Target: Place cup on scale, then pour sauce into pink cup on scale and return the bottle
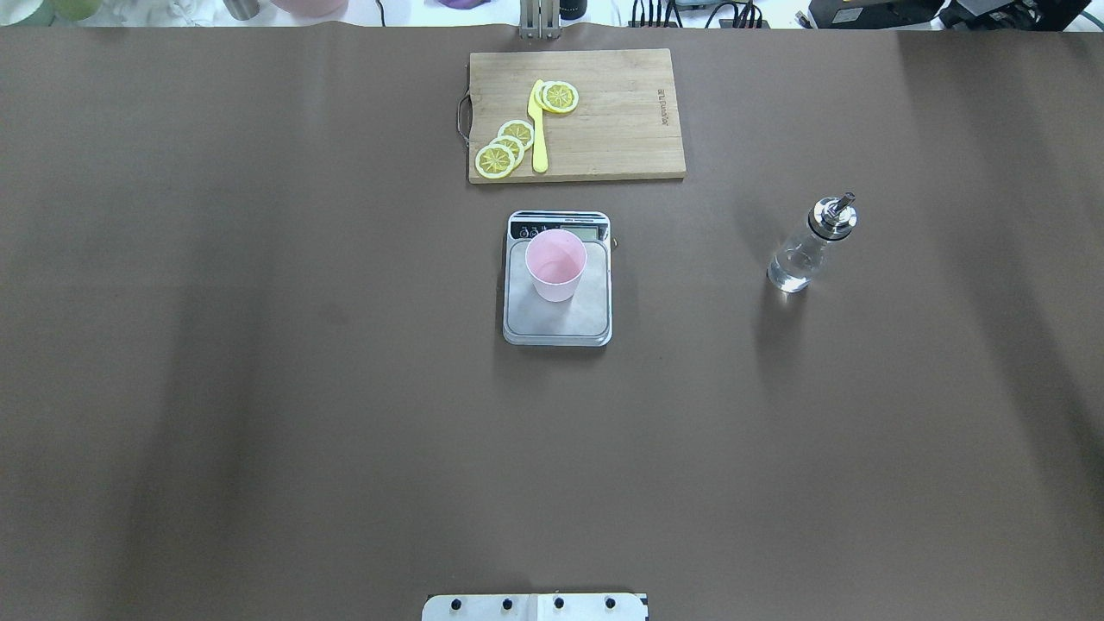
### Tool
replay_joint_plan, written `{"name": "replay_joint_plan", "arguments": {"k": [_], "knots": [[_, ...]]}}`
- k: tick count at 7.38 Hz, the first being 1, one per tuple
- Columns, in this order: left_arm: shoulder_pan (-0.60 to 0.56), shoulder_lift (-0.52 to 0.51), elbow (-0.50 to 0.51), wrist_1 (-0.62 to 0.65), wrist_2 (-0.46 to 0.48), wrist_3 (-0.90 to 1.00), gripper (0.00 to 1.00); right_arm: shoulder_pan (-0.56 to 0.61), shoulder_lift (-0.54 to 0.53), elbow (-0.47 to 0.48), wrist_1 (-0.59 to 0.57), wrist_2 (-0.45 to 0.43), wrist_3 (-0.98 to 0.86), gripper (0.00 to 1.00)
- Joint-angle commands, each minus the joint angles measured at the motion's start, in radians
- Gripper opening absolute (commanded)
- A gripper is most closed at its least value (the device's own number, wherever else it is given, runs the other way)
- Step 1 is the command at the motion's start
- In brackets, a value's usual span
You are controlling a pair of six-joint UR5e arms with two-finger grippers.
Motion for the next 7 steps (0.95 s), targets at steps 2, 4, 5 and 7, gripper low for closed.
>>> {"name": "replay_joint_plan", "arguments": {"k": [2,4,5,7], "knots": [[-0.002,-0.001,0.000,0.006,0.004,-0.002,0.99,0.016,-0.042,0.008,0.021,0.005,-0.068,1.00],[-0.005,0.002,-0.010,0.000,0.006,0.001,0.99,0.016,-0.055,-0.021,0.081,0.084,-0.056,1.00],[-0.005,0.000,-0.020,0.000,0.006,0.005,0.99,0.016,-0.058,-0.003,0.087,0.086,-0.066,1.00],[-0.004,0.005,-0.041,0.000,0.006,0.008,0.99,0.016,-0.081,0.019,0.087,0.085,-0.068,1.00]]}}
